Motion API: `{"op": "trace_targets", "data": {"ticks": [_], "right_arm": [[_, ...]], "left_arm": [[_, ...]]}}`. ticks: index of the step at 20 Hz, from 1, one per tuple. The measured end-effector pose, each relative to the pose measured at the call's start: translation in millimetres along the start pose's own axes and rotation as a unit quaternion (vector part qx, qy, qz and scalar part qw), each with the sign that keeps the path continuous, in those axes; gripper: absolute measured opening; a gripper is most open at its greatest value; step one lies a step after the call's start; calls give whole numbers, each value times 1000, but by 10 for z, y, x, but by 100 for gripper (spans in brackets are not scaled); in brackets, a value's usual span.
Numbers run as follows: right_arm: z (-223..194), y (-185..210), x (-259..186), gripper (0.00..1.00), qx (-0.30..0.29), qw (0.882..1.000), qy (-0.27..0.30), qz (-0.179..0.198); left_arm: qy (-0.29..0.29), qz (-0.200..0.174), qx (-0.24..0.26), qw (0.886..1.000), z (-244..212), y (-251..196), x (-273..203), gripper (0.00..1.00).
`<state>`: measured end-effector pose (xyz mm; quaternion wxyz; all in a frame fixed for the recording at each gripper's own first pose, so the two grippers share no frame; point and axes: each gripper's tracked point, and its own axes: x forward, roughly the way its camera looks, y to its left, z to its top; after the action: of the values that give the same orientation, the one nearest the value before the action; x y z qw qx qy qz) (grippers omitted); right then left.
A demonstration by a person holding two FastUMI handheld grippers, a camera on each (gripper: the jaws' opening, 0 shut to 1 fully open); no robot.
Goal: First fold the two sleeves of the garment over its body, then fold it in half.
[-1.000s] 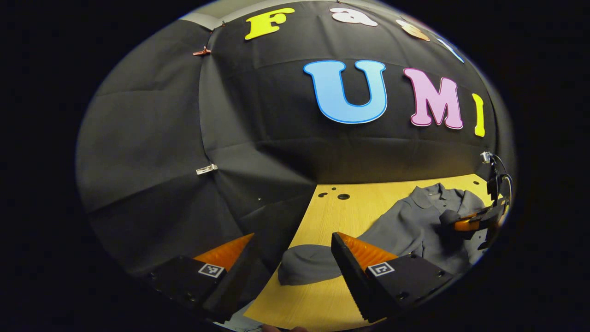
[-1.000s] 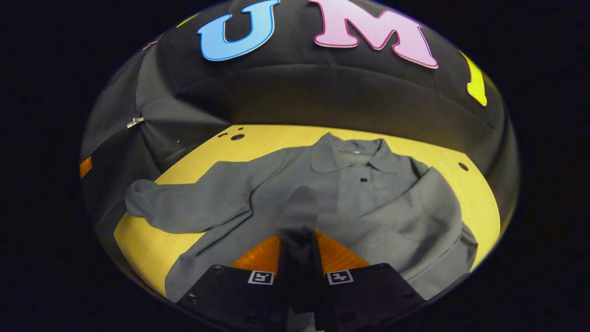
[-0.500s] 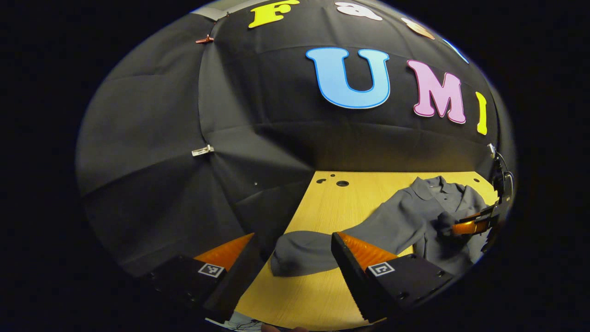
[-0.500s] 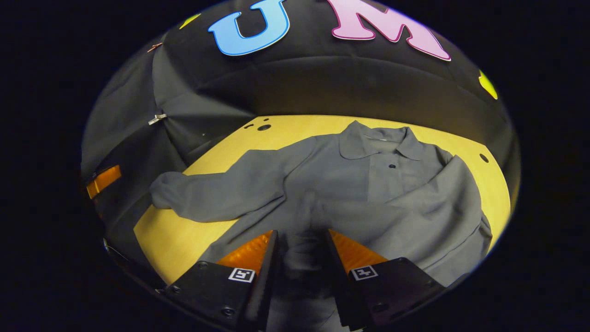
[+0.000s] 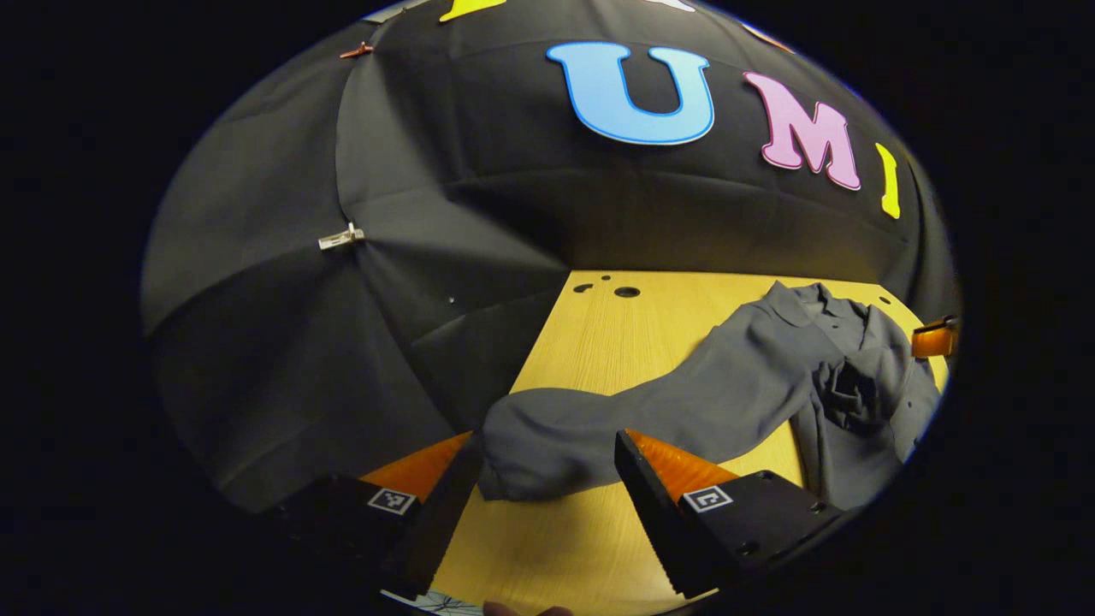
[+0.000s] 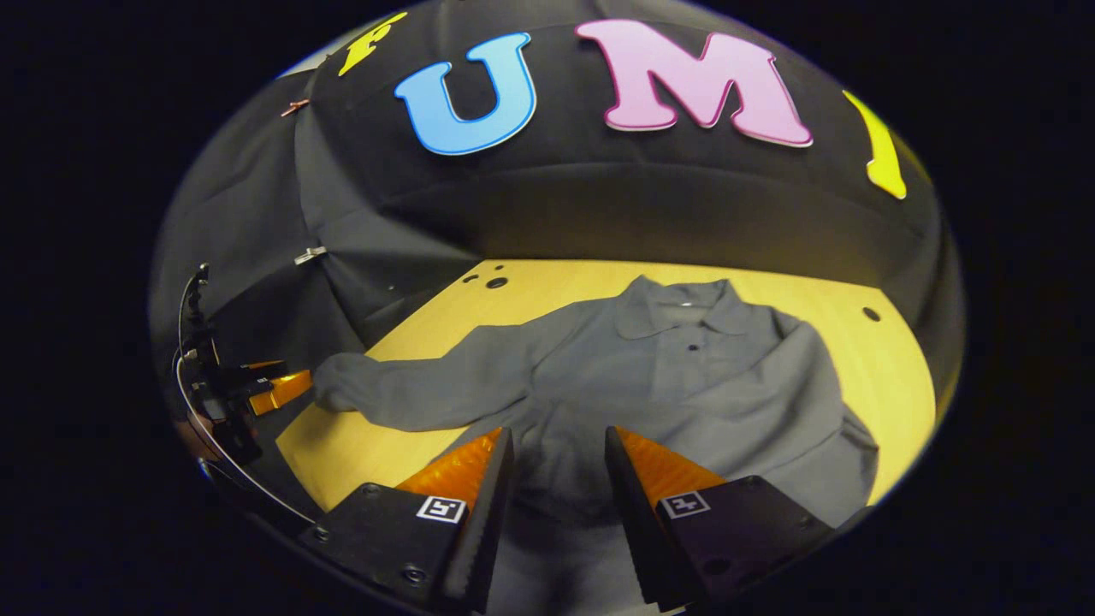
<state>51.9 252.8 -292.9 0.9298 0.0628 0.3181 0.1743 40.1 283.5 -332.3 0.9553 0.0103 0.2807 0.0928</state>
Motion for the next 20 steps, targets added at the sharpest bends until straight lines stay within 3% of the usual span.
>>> {"op": "trace_targets", "data": {"ticks": [1,9,17,20], "right_arm": [[-3,-68,-79,67,-4,1000,-1,-12],[-1,-591,-664,67,-13,997,-7,-78],[-154,-927,-1015,68,-5,994,-3,-113],[-235,-1009,-1111,68,0,993,0,-121]], "left_arm": [[5,-1,-2,1000,-30,1,77,98],[56,0,-15,998,-293,36,557,98],[119,8,-19,993,-601,30,781,99],[118,6,-6,993,-592,-11,819,98]]}}
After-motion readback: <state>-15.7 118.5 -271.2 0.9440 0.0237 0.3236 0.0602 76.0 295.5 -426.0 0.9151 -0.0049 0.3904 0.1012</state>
